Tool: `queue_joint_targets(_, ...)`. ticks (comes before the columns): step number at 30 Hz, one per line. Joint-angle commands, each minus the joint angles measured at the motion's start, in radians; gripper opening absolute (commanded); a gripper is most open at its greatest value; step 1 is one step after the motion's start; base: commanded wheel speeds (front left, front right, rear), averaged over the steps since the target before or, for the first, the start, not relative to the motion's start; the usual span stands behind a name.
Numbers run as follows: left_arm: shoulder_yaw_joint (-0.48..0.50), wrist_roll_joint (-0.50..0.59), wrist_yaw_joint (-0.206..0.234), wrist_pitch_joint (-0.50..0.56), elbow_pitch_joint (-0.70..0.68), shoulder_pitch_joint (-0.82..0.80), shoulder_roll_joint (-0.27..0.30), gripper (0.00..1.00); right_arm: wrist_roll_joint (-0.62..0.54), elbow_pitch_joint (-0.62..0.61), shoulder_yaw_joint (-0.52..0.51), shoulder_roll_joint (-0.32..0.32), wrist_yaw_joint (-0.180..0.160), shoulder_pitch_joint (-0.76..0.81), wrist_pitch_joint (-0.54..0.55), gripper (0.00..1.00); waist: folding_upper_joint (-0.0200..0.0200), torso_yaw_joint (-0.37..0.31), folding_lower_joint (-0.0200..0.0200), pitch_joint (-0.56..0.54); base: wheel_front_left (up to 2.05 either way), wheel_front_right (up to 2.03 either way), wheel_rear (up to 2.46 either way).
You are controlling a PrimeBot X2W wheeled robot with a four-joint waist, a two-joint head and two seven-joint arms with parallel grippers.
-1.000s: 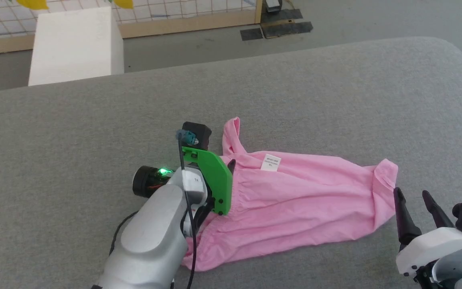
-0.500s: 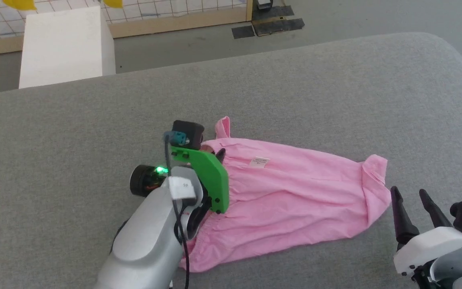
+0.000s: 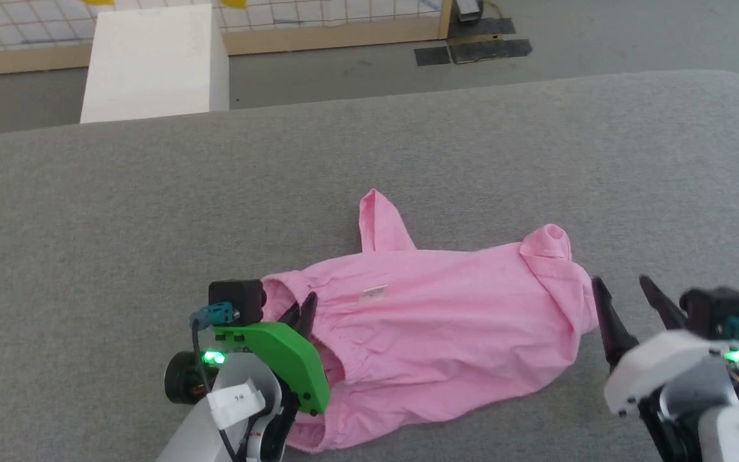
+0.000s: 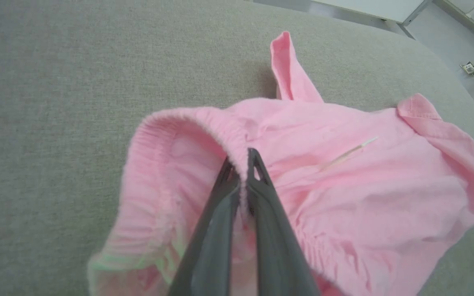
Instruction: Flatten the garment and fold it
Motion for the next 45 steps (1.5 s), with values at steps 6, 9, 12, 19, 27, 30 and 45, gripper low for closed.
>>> queue_joint_targets(6,-0.005,-0.014,0.009,0.016,-0.055,-0.005,0.004,0.0,-0.133,0.097,0.069,-0.001,-0.002,-0.189,0.183,1.0,-0.0001,0.051,0.0,0.041,0.0,0.0,0.0)
queue_joint_targets(9,-0.013,-0.013,0.006,0.02,-0.059,-0.025,-0.002,0.0,-0.18,0.151,0.12,-0.02,-0.002,-0.262,0.248,1.0,-0.0001,0.066,0.0,0.058,0.0,0.0,0.0)
queue_joint_targets(12,-0.02,-0.012,0.0,0.02,-0.056,-0.043,-0.008,0.0,-0.197,0.21,0.169,-0.042,-0.002,-0.325,0.289,1.0,-0.0001,0.078,0.0,0.073,0.0,0.0,0.0)
queue_joint_targets(19,-0.031,-0.018,-0.011,0.013,-0.039,-0.064,-0.021,0.0,-0.228,0.334,0.168,-0.058,-0.002,-0.402,0.386,0.74,-0.0001,0.094,0.0,0.094,0.0,0.0,0.0)
queue_joint_targets(27,-0.021,-0.027,-0.007,0.0,-0.022,-0.063,-0.016,0.0,-0.233,0.331,0.065,-0.038,-0.002,-0.398,0.344,0.0,-0.0001,0.094,0.0,0.09,0.0,0.0,0.0)
queue_joint_targets(30,-0.008,-0.033,-0.005,-0.019,-0.026,-0.056,-0.012,0.0,-0.188,0.305,0.011,-0.022,-0.002,-0.385,0.292,0.0,-0.0001,0.088,0.0,0.073,0.0,0.0,0.0)
queue_joint_targets(45,0.14,-0.258,-0.14,0.078,-0.131,-0.347,0.027,0.0,0.033,0.116,-0.019,-0.042,-0.002,-0.55,0.31,0.0,-0.0001,0.035,0.0,0.076,0.0,0.0,0.0)
